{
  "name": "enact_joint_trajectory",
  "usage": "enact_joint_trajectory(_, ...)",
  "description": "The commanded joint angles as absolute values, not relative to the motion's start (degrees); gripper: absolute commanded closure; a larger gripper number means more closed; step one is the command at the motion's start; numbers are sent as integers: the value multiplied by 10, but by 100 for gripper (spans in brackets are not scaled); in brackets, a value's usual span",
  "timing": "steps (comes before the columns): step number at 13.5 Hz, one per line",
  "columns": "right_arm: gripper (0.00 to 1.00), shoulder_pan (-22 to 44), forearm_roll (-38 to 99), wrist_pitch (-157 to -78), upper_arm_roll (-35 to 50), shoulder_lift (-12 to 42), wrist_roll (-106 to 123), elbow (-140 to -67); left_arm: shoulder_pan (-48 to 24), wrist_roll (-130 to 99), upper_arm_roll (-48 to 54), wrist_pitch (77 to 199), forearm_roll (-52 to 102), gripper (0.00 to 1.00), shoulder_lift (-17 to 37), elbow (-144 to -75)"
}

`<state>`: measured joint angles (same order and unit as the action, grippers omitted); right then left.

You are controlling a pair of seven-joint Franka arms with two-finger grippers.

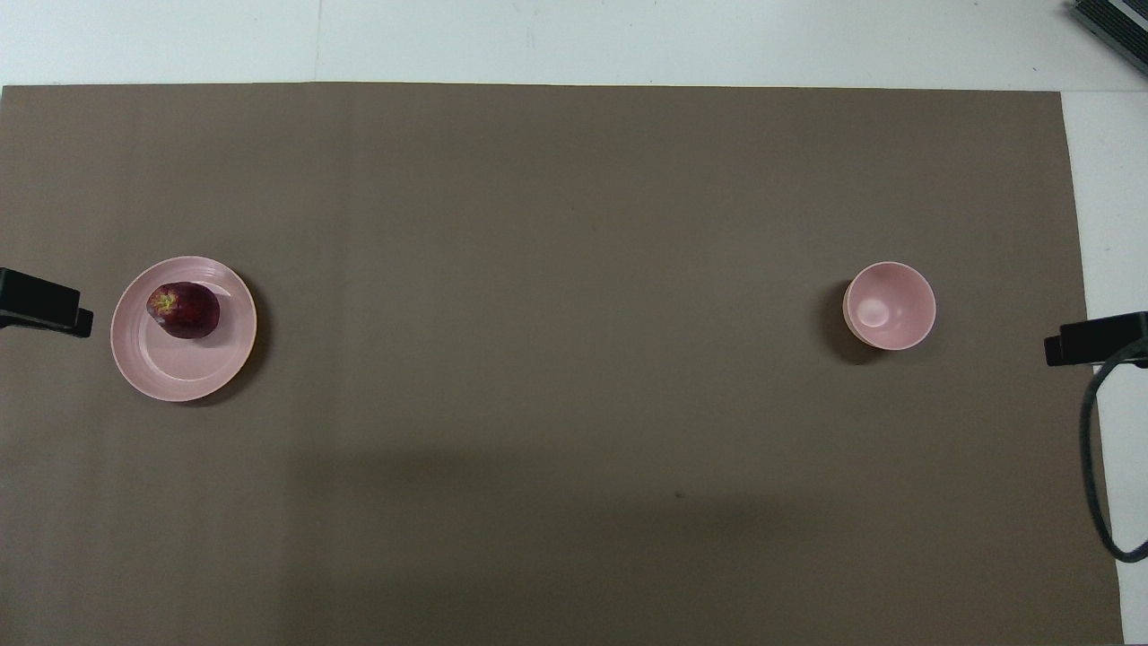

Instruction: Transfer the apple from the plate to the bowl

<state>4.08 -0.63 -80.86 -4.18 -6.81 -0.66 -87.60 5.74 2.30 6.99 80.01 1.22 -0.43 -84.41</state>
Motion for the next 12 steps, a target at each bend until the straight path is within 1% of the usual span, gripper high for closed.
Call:
enact_joint_trajectory(1,0,35,1,-809,-40,-76,-11,-886,60,50,69,792,12,0,2,-828)
enact_joint_trajectory(7,0,35,1,-809,-40,-76,-12,-886,62,48,69,788,12,0,-3,-834)
enact_joint_trajectory(9,0,35,1,-809,-40,-76,-12,-885,54,47,71,794,11,0,-2,-833)
enact_joint_trajectory(12,0,35,1,-809,-40,-76,-11,-886,61,55,71,812,14,0,-2,-836)
